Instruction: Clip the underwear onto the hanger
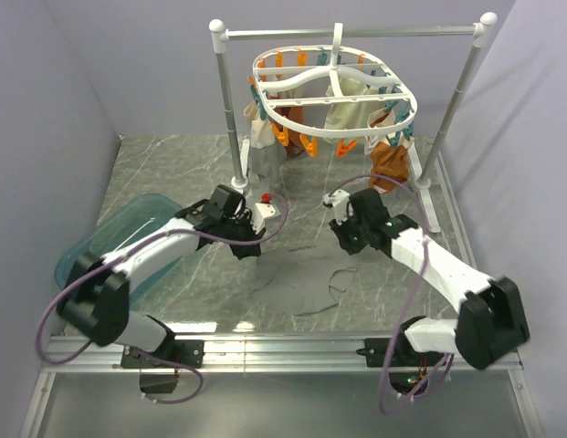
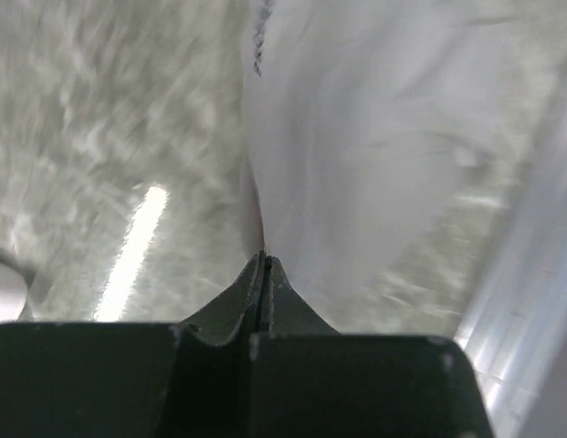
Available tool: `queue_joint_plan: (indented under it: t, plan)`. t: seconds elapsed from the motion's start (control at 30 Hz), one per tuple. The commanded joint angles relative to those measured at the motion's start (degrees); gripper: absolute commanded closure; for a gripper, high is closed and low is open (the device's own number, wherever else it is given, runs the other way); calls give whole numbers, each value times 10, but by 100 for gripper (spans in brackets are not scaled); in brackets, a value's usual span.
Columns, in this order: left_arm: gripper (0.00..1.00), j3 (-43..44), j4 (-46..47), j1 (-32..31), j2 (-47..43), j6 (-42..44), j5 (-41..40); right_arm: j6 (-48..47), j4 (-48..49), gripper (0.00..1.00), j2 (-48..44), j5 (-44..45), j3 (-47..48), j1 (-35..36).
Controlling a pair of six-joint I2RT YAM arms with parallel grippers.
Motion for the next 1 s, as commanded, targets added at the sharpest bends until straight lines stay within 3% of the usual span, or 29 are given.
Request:
queue_joint_plan:
  t: [0.0,0.13,0.37,0.53,0.7,0.97]
  plan:
    - [100,17,49,16,75,6,-85,24,83,70,66,25,57,4]
    - [100,58,65,43,136,21,-123,28,77,58,103,25,83,-6]
    - [100,83,67,66,184,46,-135,44,40,68,177,-27,125,-58]
    - [98,79,74,65,192,51,-144,84,15,69,240,-68,161,-77]
    - [84,81,69,66,184,39,-137,142,20,66,286,-87,171,-77]
    - [60,80,60,76,172,17,-128,159,53,67,342,-82,163,-78]
